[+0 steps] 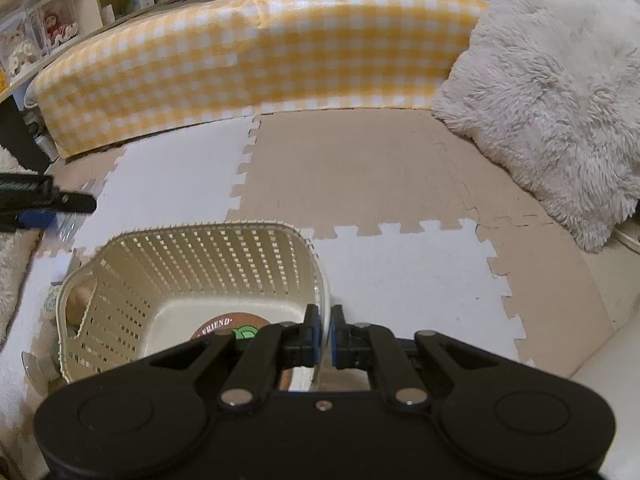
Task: Organize rigid objects
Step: 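Lift the clear parts box with the left tool and carry it over the basket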
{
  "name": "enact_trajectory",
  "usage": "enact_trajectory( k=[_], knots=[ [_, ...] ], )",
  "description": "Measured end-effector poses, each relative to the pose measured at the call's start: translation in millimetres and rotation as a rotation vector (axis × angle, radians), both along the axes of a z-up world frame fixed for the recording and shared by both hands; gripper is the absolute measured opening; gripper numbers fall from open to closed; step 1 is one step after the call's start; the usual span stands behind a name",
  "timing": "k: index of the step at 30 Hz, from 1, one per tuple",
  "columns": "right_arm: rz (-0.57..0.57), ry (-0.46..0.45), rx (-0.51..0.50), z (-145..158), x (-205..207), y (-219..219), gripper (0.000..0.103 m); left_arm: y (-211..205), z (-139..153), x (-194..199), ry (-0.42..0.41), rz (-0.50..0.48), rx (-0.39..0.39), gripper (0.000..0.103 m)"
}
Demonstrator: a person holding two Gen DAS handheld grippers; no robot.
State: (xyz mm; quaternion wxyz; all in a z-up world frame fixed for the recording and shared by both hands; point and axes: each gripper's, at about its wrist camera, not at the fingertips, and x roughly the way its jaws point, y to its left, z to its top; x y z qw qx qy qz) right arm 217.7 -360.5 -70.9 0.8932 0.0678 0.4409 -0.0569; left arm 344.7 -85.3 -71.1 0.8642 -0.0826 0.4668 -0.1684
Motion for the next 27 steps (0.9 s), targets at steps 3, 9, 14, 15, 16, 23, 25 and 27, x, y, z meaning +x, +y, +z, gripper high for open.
enact_trajectory(
  k=[3, 9, 14, 15, 16, 23, 25, 27],
  knots=[
    [-0.015, -0.006, 0.006, -0.5, 0.8, -0.4, 0.006, -10.3, 9.1, -14.5, -0.010, -0.020, -0.016, 0.073],
    [-0.038, 0.008, 0.026, -0.4, 2.5, -1.9, 0.005, -29.0, 23.4, -41.3, 0.005, -0.034, -0.094, 0.073],
    [-0.031, 0.015, 0.030, -1.0, 2.6, -2.7, 0.005, -57.2, 28.6, -64.3, 0.021, -0.081, -0.139, 0.073],
    [-0.029, 0.015, 0.027, -1.1, 2.3, -2.3, 0.005, -62.9, 25.4, -67.3, 0.038, -0.094, -0.151, 0.073],
    [-0.029, 0.015, 0.027, -1.0, 2.1, -2.2, 0.005, -67.0, 21.1, -69.0, 0.055, -0.101, -0.161, 0.073],
    [-0.027, 0.023, 0.033, 0.4, 1.3, -1.8, 0.005, -83.1, -15.4, -68.0, 0.168, -0.090, -0.267, 0.073],
    [-0.027, 0.024, 0.033, 0.5, 1.4, -1.6, 0.005, -86.6, -24.0, -64.5, 0.181, -0.083, -0.283, 0.073],
    [-0.026, 0.025, 0.031, 0.5, 1.2, -1.4, 0.005, -90.4, -30.7, -61.1, 0.190, -0.082, -0.292, 0.073]
  ],
)
